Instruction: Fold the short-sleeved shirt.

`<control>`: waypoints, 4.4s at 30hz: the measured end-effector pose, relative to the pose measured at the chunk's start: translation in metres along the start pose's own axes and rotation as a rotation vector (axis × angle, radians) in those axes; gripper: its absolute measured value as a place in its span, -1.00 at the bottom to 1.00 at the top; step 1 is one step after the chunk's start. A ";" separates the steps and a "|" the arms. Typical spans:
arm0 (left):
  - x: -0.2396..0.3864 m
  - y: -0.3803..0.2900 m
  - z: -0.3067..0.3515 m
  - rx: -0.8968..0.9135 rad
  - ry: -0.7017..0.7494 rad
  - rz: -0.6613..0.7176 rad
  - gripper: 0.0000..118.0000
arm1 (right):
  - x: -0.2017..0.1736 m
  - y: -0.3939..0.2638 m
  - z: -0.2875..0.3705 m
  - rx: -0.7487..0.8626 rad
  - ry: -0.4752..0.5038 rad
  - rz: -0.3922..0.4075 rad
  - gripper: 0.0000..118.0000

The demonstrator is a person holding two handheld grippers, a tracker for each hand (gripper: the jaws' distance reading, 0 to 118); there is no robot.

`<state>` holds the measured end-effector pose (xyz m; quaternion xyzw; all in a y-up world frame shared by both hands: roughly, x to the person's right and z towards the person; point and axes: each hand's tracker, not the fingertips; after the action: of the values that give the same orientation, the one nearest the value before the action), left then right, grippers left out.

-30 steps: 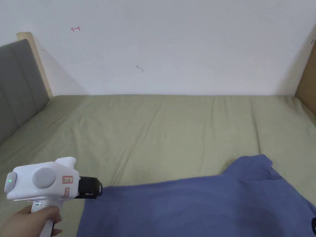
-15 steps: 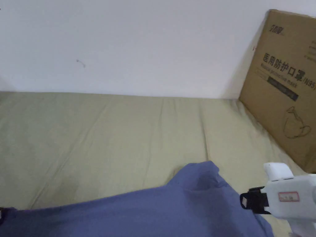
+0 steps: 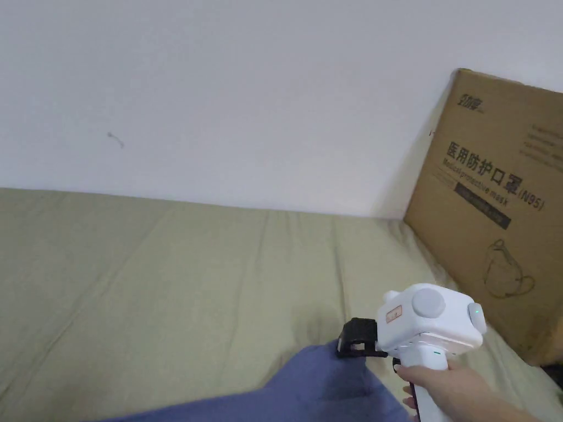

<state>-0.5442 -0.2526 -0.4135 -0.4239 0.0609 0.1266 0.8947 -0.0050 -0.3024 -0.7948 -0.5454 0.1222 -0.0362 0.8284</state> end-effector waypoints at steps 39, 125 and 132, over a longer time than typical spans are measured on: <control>0.074 0.103 0.326 0.465 -0.035 -0.098 -1.00 | -0.031 -0.102 0.497 0.652 0.129 0.173 -0.90; 0.041 -0.217 0.231 0.060 -0.032 0.029 0.98 | 0.029 -0.399 0.291 0.196 -0.071 0.135 0.61; 0.039 -0.223 0.248 0.105 0.038 0.123 -0.58 | -0.001 -0.404 0.311 0.299 0.054 0.071 -0.96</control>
<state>-0.4444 -0.1901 -0.0991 -0.3741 0.1102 0.1700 0.9050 0.0984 -0.1864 -0.3093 -0.4101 0.1568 -0.0395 0.8976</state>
